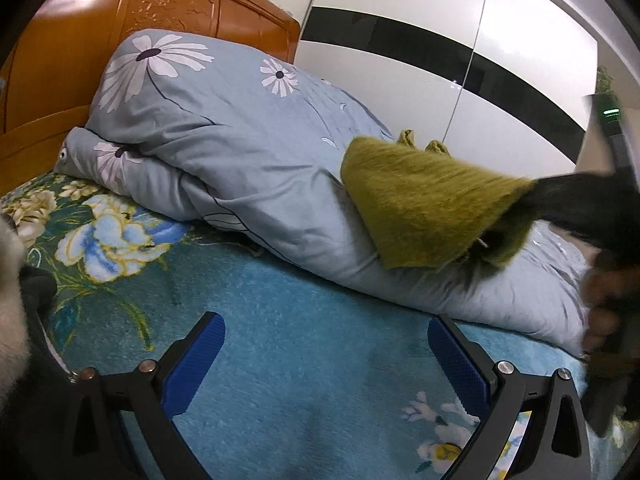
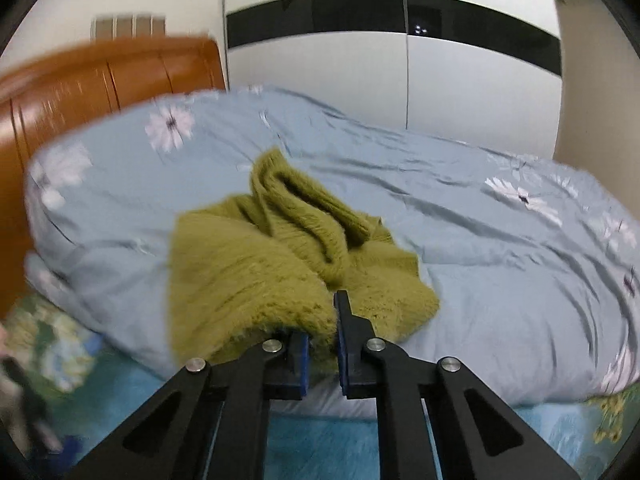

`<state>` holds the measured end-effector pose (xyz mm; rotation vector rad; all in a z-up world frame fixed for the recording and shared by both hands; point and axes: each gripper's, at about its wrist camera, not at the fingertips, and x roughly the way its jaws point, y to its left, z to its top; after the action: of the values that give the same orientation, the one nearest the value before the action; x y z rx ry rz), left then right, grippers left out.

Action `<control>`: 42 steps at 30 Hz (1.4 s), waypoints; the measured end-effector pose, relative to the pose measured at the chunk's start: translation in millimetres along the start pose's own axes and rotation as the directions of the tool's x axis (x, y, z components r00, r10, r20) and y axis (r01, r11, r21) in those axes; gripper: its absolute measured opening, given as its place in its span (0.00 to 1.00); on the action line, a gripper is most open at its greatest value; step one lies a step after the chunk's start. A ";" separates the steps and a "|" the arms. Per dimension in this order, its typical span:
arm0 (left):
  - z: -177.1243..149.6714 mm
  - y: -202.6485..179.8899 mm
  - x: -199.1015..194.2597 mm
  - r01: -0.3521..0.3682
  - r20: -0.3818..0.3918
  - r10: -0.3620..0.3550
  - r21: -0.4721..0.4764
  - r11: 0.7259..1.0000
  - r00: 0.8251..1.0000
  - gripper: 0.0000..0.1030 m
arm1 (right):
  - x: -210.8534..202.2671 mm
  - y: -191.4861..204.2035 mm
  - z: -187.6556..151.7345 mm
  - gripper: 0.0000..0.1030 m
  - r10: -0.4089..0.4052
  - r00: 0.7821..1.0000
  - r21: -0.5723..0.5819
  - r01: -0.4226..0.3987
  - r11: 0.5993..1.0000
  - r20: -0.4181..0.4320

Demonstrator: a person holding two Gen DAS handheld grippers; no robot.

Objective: Fold clothes
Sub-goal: 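Grasp the olive-green sweater with the right gripper and lift it off the duvet, then carry the sweater with the right gripper and lay it on the teal blanket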

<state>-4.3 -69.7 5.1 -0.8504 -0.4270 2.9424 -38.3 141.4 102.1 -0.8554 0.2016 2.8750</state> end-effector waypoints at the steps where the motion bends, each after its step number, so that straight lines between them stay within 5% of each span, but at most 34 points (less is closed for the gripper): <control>1: 1.0 -2.1 -2.7 0.005 0.008 -0.005 0.007 1.000 1.000 1.00 | -17.7 -2.3 -1.2 0.10 0.009 1.000 0.019 -0.009 1.000 0.011; 9: 8.2 -25.0 -24.4 0.064 0.054 -0.070 0.097 0.993 0.996 1.00 | -128.6 -71.5 -23.3 0.10 -0.002 0.995 0.195 -0.017 0.981 0.098; 14: 8.4 -51.1 -38.9 0.128 0.063 -0.141 0.174 0.976 0.988 1.00 | -233.2 -124.2 -41.6 0.10 -0.106 0.984 0.228 0.071 0.971 0.144; 17: 6.7 -68.9 -48.5 0.150 0.075 -0.171 0.226 0.962 0.982 1.00 | -299.3 -152.7 -31.5 0.10 -0.247 0.952 0.230 0.203 0.952 0.180; 20: 4.0 -87.1 -61.3 0.155 0.098 -0.189 0.280 0.947 0.977 1.00 | -355.6 -161.2 -12.2 0.10 -0.362 0.896 0.209 0.314 0.926 0.259; 22: 2.0 -96.7 -68.8 0.164 0.106 -0.205 0.307 0.938 0.973 1.00 | -372.8 -154.8 -9.3 0.10 -0.371 0.884 0.173 0.333 0.927 0.284; 27: -1.0 -117.1 -84.7 0.203 0.104 -0.256 0.363 0.910 0.961 1.00 | -336.9 -128.2 -43.0 0.10 -0.275 0.944 0.062 0.268 0.961 0.182; 31: 4.6 -124.3 -106.4 0.214 0.125 -0.278 0.379 0.901 0.952 1.00 | -285.4 -111.8 -96.0 0.10 -0.118 0.993 0.080 0.116 0.990 0.030; 37: -2.2 -99.3 -138.7 0.274 0.059 -0.308 0.326 0.905 0.949 1.00 | -244.7 -69.0 -188.1 0.11 0.045 0.994 0.060 -0.039 0.997 -0.096; 39: -17.3 -88.1 -140.8 0.237 0.012 -0.251 0.285 0.929 0.968 1.00 | -233.8 -55.9 -215.3 0.11 0.052 0.989 0.039 -0.047 0.998 -0.136; 42: -45.4 -72.3 -137.0 0.234 -0.105 -0.214 0.252 0.939 0.971 1.00 | -224.2 -41.4 -246.2 0.11 0.056 0.982 0.013 -0.054 0.998 -0.183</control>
<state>133.7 -5.7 58.9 -0.8159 -0.1141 2.6670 285.8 120.8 17.5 -1.1306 0.2593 2.8425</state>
